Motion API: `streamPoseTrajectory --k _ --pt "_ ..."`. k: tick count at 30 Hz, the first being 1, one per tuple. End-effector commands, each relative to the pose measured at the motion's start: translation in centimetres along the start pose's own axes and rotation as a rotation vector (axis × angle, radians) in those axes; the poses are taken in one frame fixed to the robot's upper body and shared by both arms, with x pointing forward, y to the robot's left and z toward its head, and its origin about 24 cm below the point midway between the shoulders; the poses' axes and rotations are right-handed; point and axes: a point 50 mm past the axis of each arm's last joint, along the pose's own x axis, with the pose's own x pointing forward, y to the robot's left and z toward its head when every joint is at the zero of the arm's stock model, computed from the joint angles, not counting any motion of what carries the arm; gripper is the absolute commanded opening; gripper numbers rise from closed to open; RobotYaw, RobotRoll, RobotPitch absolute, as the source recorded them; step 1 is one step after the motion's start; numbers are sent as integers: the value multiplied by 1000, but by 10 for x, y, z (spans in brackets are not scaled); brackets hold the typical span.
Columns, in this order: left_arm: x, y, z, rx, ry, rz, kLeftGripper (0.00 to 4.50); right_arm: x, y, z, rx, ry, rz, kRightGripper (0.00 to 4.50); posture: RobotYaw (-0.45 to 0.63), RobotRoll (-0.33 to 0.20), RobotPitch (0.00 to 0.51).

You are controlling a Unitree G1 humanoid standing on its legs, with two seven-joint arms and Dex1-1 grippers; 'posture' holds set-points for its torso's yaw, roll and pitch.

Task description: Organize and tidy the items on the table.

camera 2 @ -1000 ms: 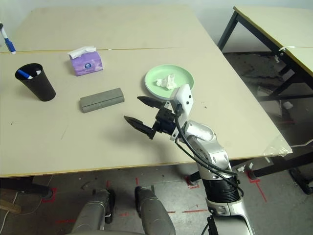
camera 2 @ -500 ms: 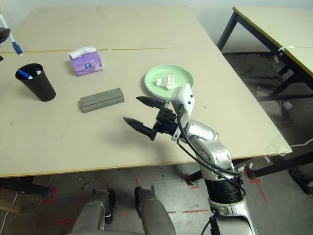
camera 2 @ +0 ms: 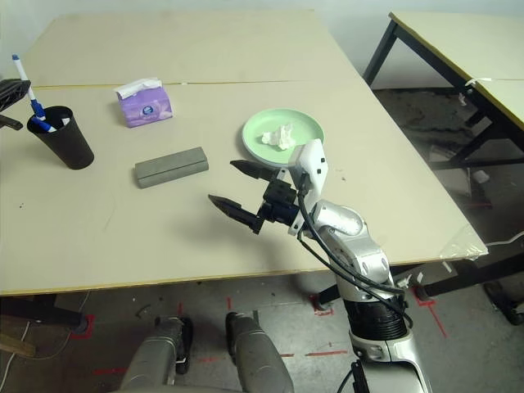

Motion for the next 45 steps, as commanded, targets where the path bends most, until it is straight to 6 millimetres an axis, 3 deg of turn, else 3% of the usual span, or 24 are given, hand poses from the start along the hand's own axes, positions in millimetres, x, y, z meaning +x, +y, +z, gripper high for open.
streamPoseTrajectory --k 1,7,23,27,36,45 --pt "-2 0 -4 1 -36 19 58 0 2 4 -7 4 22 4500 -92 0 164" --pt "2 -7 -15 -17 -45 16 58 -1 2 6 -15 7 22 4500 -102 0 160" --pt "10 -11 -16 -21 -55 34 58 -3 4 9 -13 7 14 4500 -112 0 161" --pt "10 -11 -17 -21 -48 42 1248 -2 4 9 -9 7 13 4500 -111 0 163" --pt "4 -5 -15 -17 -45 60 4426 -1 4 8 -4 8 15 4500 -98 0 166" --pt "-9 8 2 -25 -68 49 4467 -7 3 7 13 13 35 4500 -100 0 173"
